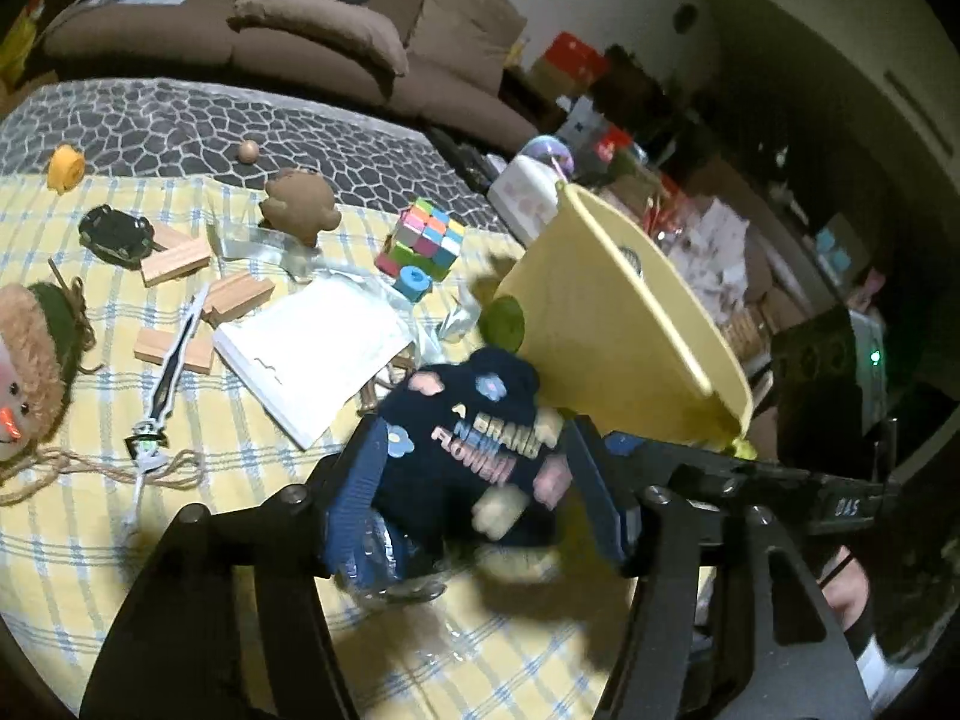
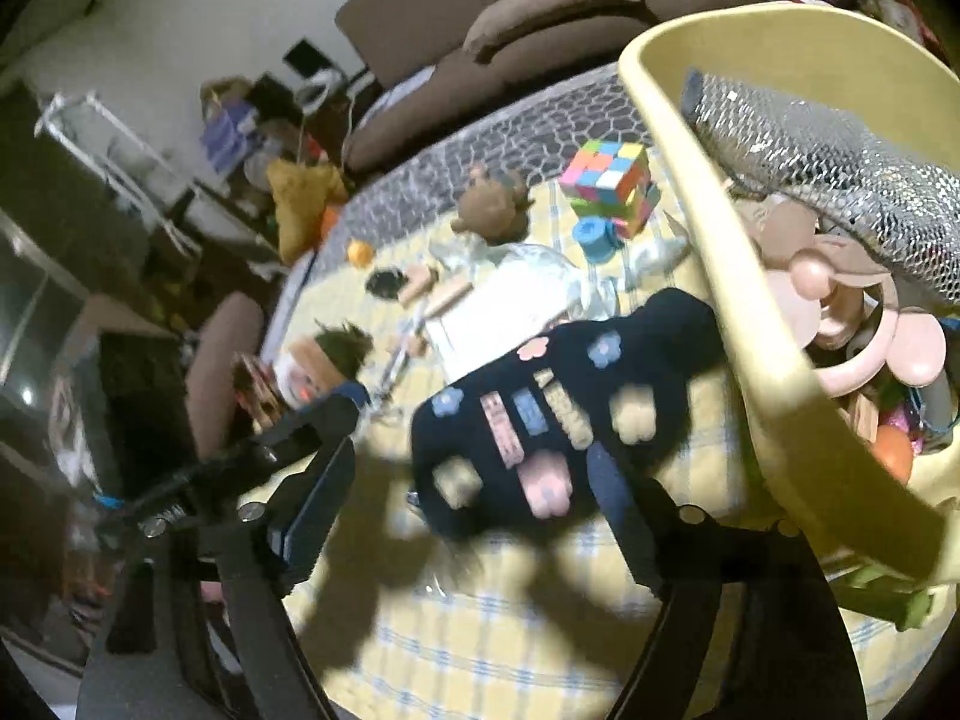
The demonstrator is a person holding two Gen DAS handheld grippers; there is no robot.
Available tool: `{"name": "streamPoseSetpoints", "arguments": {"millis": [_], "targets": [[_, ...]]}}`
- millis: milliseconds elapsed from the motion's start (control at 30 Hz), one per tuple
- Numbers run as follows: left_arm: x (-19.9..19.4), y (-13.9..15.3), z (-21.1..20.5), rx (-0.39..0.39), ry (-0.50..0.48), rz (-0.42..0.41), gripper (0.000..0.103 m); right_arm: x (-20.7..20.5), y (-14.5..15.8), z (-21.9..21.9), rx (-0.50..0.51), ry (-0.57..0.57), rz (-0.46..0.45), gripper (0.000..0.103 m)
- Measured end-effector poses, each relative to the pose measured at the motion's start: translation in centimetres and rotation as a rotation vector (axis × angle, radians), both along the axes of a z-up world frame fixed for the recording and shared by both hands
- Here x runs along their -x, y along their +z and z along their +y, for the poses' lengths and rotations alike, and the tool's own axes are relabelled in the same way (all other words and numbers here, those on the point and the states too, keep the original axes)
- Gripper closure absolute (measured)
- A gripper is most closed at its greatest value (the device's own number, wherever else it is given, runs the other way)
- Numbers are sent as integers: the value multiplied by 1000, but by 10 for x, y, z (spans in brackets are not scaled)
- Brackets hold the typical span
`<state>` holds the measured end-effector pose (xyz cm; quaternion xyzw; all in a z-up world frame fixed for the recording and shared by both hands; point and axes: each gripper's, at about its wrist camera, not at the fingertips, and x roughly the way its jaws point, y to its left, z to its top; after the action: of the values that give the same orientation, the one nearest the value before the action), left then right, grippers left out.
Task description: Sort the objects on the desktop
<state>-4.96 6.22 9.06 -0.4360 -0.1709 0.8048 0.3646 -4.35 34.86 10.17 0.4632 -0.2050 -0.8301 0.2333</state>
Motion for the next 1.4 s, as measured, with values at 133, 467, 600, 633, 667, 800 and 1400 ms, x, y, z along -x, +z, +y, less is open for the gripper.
{"name": "streamPoseSetpoints", "arguments": {"millis": [133, 467, 600, 633, 667, 800, 1400], "targets": [[1, -10, 12, 76, -5, -15, 46, 5, -10, -1, -36, -26, -52, 20], [16, -30, 4, 105, 76, -54, 34, -5, -38, 9, 10, -103, -120, 20], [22, -43, -2, 97, 97, -110, 34, -2, -39, -1, -22, -105, -95, 21], [23, -46, -2, 93, 101, -122, 34, -2, -40, -5, -34, -98, -95, 21], [24, -50, -3, 86, 104, -135, 34, -2, -41, -9, -47, -92, -92, 22], [26, -55, -3, 54, 97, -162, 34, 3, -48, -23, -105, -73, -76, 39], [23, -53, -4, 9, 95, -150, 70, -6, -17, -57, -345, 31, 169, 51]]}}
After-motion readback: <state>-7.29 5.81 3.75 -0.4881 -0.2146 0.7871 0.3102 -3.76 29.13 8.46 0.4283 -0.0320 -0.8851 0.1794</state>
